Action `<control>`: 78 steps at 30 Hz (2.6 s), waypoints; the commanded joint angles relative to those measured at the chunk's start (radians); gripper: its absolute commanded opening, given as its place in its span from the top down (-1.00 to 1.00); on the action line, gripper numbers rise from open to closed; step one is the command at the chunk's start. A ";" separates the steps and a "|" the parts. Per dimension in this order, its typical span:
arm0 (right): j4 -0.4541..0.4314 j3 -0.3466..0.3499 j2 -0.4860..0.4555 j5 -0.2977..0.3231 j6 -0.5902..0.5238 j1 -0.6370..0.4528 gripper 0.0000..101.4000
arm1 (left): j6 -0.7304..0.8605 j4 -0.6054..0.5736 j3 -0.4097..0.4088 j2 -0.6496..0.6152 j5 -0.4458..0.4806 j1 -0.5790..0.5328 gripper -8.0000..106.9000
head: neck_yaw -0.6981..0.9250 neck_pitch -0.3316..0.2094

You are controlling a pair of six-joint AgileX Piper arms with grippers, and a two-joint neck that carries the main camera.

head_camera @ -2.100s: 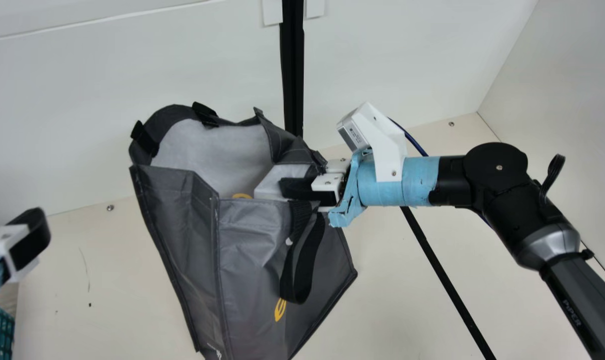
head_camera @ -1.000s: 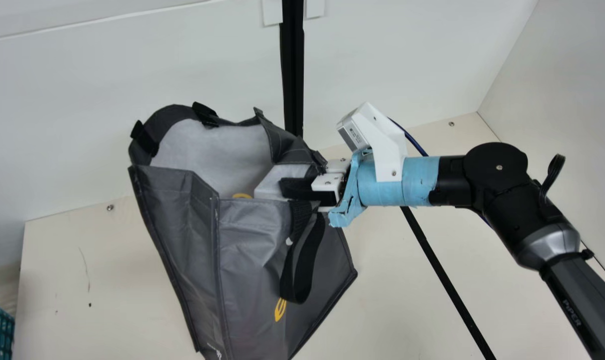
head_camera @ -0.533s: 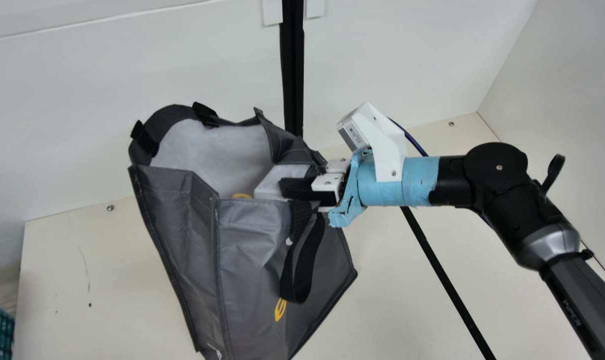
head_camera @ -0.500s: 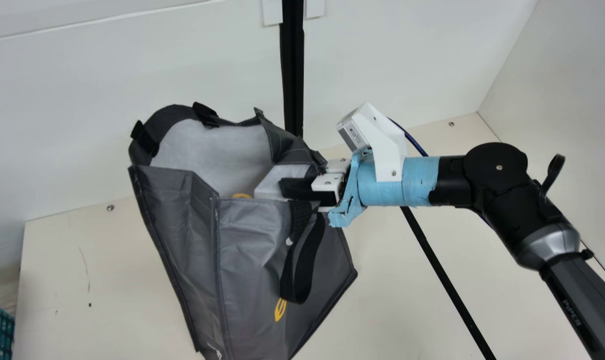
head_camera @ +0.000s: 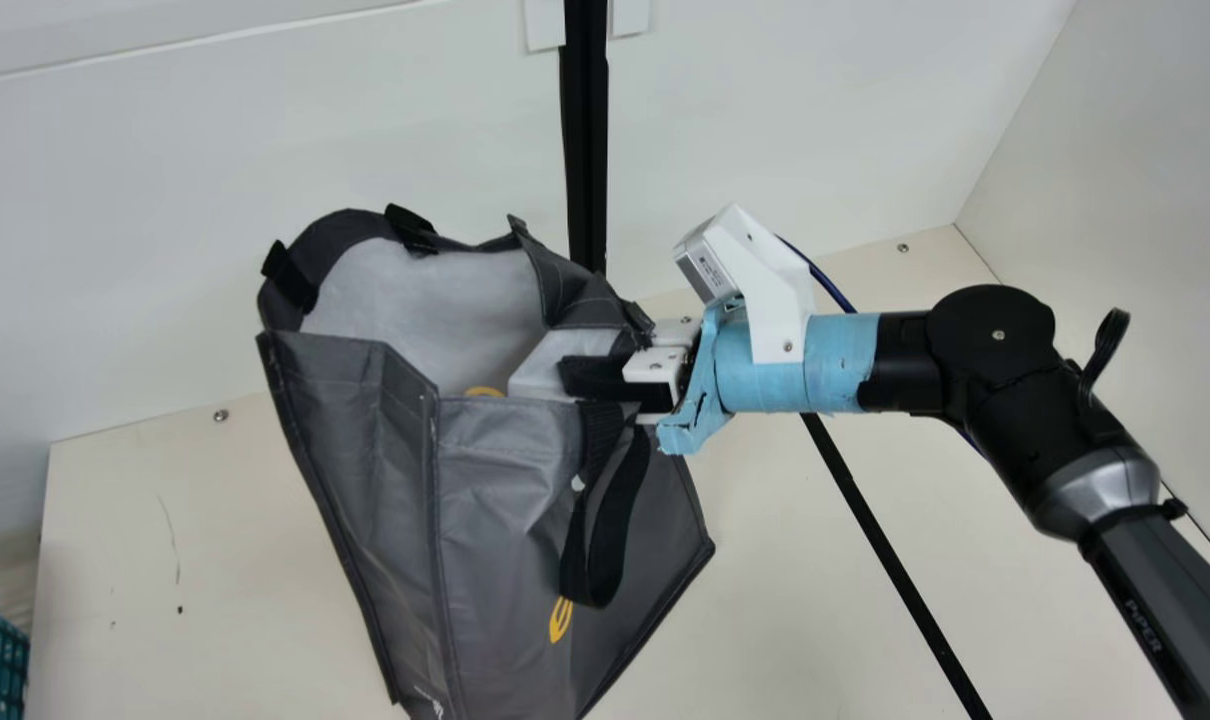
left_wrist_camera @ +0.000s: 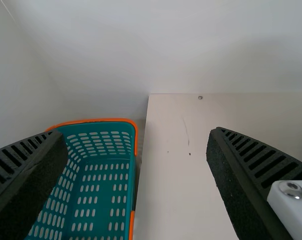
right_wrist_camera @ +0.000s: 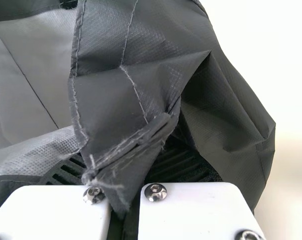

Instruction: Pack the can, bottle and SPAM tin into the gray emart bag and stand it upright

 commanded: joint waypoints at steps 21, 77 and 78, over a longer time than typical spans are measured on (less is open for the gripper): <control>-0.087 -0.045 -0.044 0.061 0.000 -0.182 1.00 | 0.000 0.000 0.000 0.000 0.000 0.000 -0.71 | -0.001 -0.023; -0.330 -0.425 0.144 -0.043 -0.092 -0.740 1.00 | 0.000 0.000 0.000 0.000 0.000 0.000 -0.71 | -0.001 -0.023; -0.337 -0.431 0.148 -0.048 -0.097 -0.747 1.00 | 0.000 0.000 0.000 0.000 0.000 0.000 -0.71 | -0.001 -0.023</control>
